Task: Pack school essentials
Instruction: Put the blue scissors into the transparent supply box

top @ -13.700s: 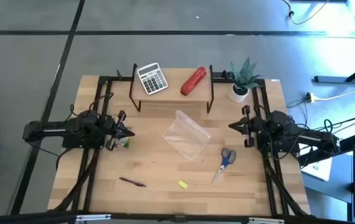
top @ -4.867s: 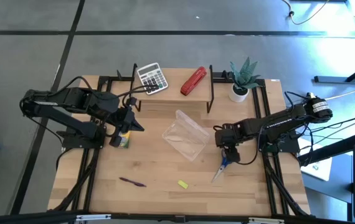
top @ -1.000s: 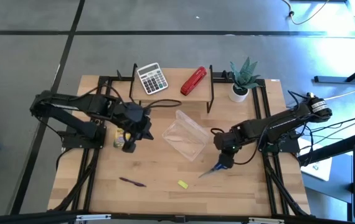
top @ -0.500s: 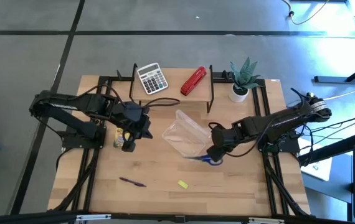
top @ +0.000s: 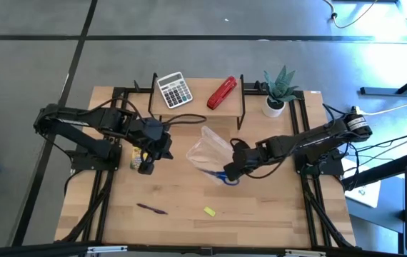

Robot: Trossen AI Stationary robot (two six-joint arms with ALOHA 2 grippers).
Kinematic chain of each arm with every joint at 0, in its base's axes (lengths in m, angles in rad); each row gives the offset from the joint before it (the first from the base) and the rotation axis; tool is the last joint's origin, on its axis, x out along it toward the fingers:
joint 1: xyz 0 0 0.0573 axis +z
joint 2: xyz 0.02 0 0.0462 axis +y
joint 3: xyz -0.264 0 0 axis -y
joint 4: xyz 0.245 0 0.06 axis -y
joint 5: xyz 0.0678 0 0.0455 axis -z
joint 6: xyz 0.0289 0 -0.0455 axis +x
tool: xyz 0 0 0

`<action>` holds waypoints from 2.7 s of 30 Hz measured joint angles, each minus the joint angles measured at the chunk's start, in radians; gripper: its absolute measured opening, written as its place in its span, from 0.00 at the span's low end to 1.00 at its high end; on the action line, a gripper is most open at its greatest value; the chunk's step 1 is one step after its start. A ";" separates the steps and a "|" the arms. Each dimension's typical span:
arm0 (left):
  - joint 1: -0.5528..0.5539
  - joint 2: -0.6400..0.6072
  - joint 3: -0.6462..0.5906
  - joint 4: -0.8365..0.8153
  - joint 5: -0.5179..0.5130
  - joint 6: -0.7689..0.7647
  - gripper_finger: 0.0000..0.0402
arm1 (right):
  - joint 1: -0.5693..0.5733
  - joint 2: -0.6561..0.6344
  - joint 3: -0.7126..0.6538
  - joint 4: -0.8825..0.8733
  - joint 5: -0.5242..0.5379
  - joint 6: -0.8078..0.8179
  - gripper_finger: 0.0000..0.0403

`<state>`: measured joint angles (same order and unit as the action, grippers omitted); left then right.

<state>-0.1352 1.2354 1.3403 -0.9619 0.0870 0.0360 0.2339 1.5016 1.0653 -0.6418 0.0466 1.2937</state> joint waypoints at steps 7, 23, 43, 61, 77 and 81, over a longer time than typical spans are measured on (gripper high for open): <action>0.000 0.000 0.000 0.000 0.000 0.000 0.00 | -0.034 0.031 0.000 -0.014 0.025 -0.019 0.06; 0.000 -0.001 0.000 0.000 -0.001 0.000 0.00 | -0.059 0.036 0.000 -0.110 0.074 -0.050 0.06; 0.000 -0.001 0.000 0.000 -0.001 -0.001 0.00 | -0.077 0.036 0.000 -0.173 0.198 -0.060 0.06; 0.000 -0.001 0.000 -0.017 0.000 0.000 0.00 | -0.065 0.047 0.137 -0.129 0.251 0.060 0.05; 0.000 -0.001 0.000 -0.055 -0.001 0.052 0.00 | -0.091 0.263 0.143 -0.049 0.268 0.005 0.05; 0.000 -0.001 0.000 -0.055 -0.001 0.052 0.00 | -0.105 0.288 0.143 -0.071 0.249 -0.007 0.05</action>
<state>-0.1352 1.2343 1.3403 -1.0168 0.0864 0.0879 0.1290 1.7896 1.2087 -0.7124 0.2958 1.2869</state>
